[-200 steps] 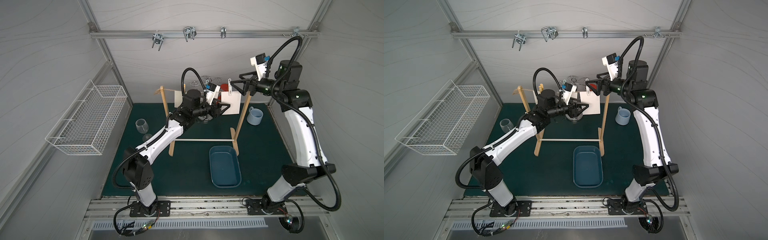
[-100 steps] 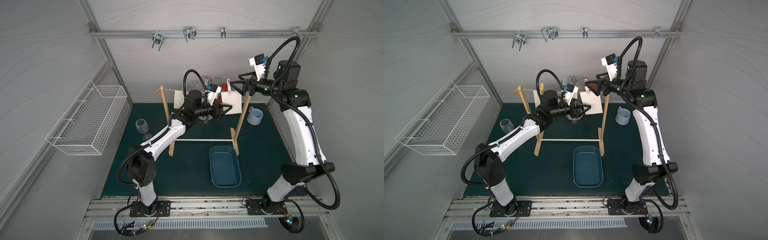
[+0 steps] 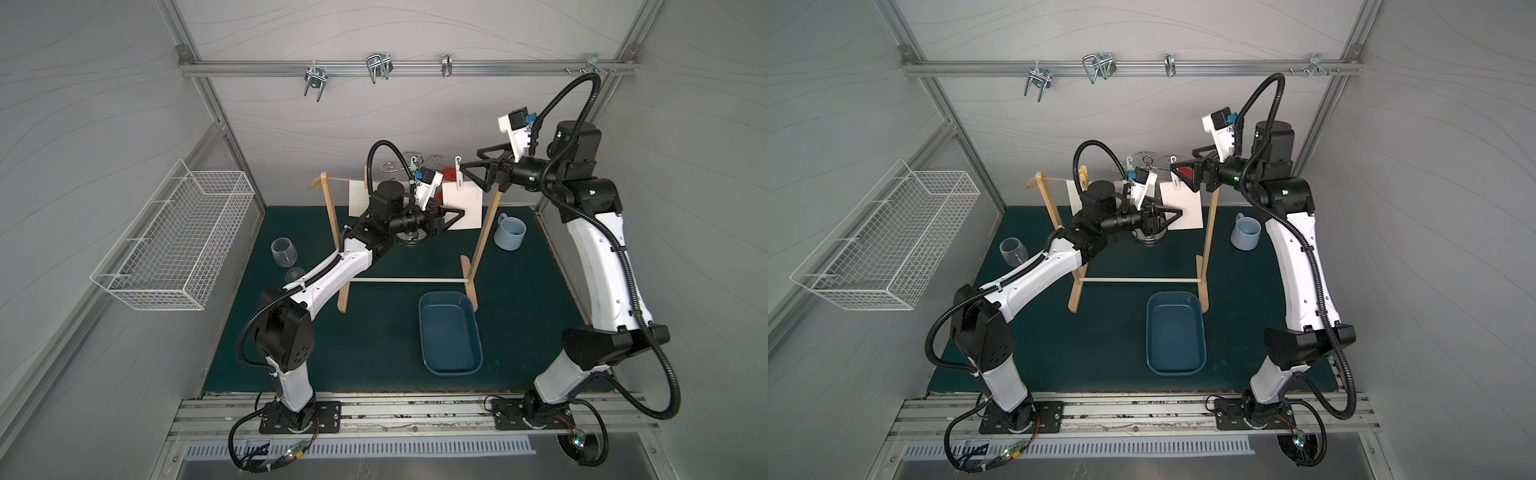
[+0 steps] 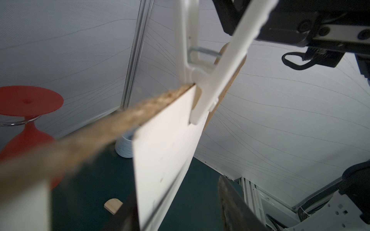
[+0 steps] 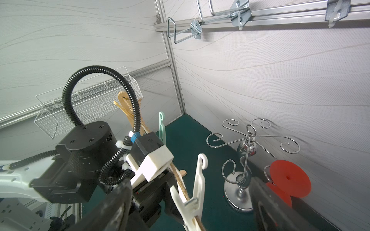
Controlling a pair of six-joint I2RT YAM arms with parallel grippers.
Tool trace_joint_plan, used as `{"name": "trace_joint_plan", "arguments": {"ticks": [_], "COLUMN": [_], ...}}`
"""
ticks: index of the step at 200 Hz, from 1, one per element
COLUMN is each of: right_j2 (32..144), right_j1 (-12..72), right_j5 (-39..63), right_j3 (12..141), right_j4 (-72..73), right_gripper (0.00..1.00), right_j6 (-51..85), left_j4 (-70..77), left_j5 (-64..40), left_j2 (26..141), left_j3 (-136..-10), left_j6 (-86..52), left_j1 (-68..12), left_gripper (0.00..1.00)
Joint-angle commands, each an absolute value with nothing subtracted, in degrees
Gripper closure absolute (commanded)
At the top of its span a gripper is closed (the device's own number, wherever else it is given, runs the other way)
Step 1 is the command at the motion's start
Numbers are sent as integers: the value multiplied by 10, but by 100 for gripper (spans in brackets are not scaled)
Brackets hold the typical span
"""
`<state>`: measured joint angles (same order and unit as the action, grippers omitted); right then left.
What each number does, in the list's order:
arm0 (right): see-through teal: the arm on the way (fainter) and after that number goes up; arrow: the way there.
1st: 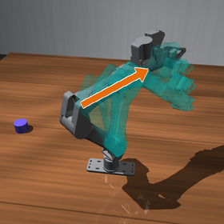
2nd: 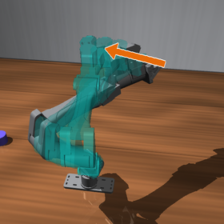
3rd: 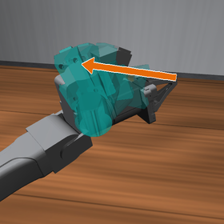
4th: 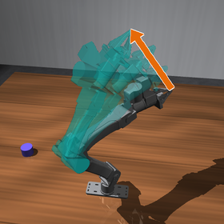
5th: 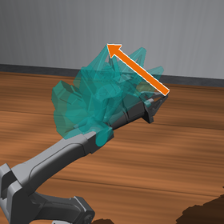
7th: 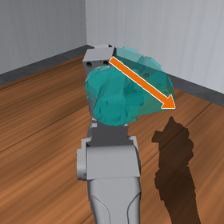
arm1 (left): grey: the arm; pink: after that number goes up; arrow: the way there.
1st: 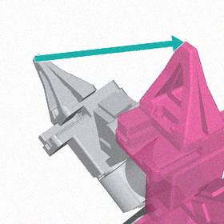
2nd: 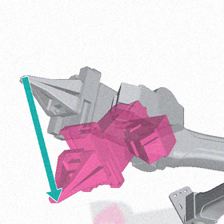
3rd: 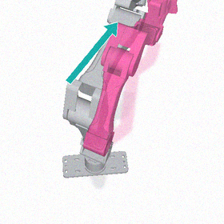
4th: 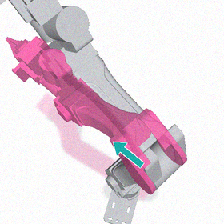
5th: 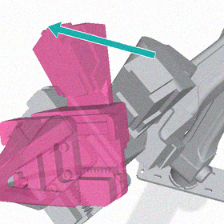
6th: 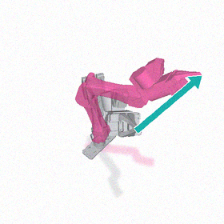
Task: Remove the postcards from the strings
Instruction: Remove the clamp from the clothesline.
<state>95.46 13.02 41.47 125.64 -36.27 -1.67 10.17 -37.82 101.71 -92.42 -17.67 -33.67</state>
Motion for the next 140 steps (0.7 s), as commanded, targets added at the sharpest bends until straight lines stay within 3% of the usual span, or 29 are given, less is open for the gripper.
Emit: {"name": "trace_joint_plan", "arguments": {"ticks": [1,16,77,140], "right_j2": [954,955,971,976], "right_j1": [131,132,137,170], "right_j5": [426,430,437,394], "right_j3": [1272,1273,1297,1308], "right_j4": [-379,-379,-396,-429], "right_gripper": [8,8,8,8], "right_j6": [-34,-35,-43,-69], "left_j4": [139,140,128,107], "left_j5": [-391,-389,-390,-375], "left_j2": [1017,1011,1002,988], "left_j3": [-915,-907,-904,-900], "left_j6": [-185,-182,-171,-152], "left_j1": [-334,-334,-331,-331], "left_gripper": [53,60,75,85]}}
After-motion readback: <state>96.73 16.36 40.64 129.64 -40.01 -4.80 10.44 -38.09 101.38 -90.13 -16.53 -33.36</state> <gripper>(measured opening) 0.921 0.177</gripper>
